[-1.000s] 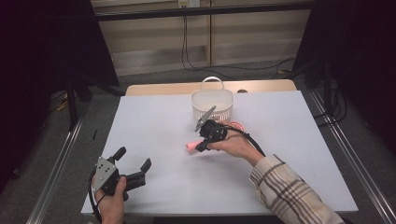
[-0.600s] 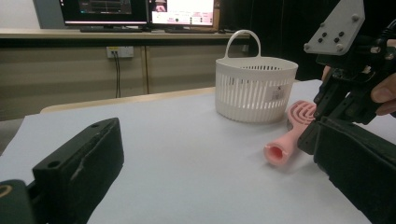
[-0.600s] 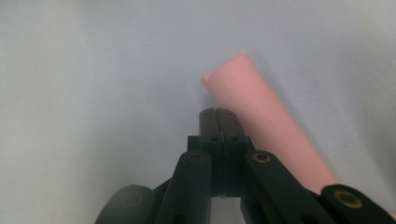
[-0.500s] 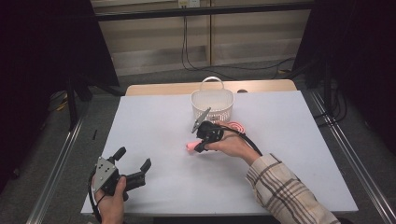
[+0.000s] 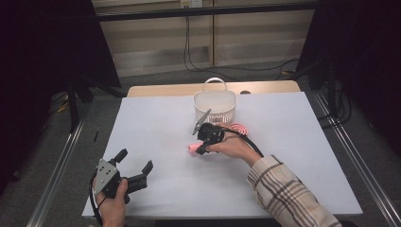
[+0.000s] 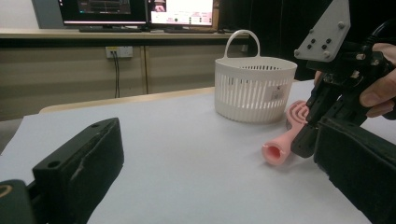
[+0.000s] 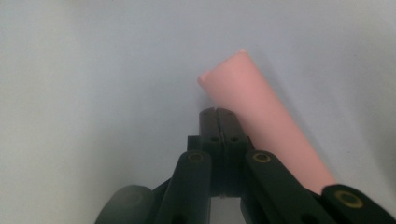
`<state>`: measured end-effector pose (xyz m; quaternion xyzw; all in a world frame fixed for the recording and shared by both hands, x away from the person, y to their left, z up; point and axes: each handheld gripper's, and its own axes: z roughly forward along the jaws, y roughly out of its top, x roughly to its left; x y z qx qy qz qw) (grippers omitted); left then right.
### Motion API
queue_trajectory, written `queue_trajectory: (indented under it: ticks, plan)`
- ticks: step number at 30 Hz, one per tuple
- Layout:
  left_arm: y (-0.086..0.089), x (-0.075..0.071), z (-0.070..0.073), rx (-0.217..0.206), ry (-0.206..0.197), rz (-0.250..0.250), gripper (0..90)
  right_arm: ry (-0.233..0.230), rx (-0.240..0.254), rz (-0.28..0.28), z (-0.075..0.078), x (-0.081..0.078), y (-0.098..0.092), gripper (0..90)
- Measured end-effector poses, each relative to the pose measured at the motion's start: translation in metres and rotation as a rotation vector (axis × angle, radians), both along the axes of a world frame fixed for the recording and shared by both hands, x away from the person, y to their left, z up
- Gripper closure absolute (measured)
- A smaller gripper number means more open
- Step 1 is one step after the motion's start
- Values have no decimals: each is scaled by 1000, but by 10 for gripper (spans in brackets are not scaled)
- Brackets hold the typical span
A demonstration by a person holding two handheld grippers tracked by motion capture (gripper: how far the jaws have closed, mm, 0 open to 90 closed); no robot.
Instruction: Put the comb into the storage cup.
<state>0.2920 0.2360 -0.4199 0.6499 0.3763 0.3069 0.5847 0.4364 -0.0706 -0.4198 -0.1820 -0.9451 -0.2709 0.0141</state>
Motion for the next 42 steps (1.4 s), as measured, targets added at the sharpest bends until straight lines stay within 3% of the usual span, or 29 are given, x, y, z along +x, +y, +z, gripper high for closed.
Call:
queue_trajectory:
  ticks: [42]
  plan:
    - [1, 0, 0, 7, 3, -2, 16, 3, 1, -73, -3, 16, 10, 900]
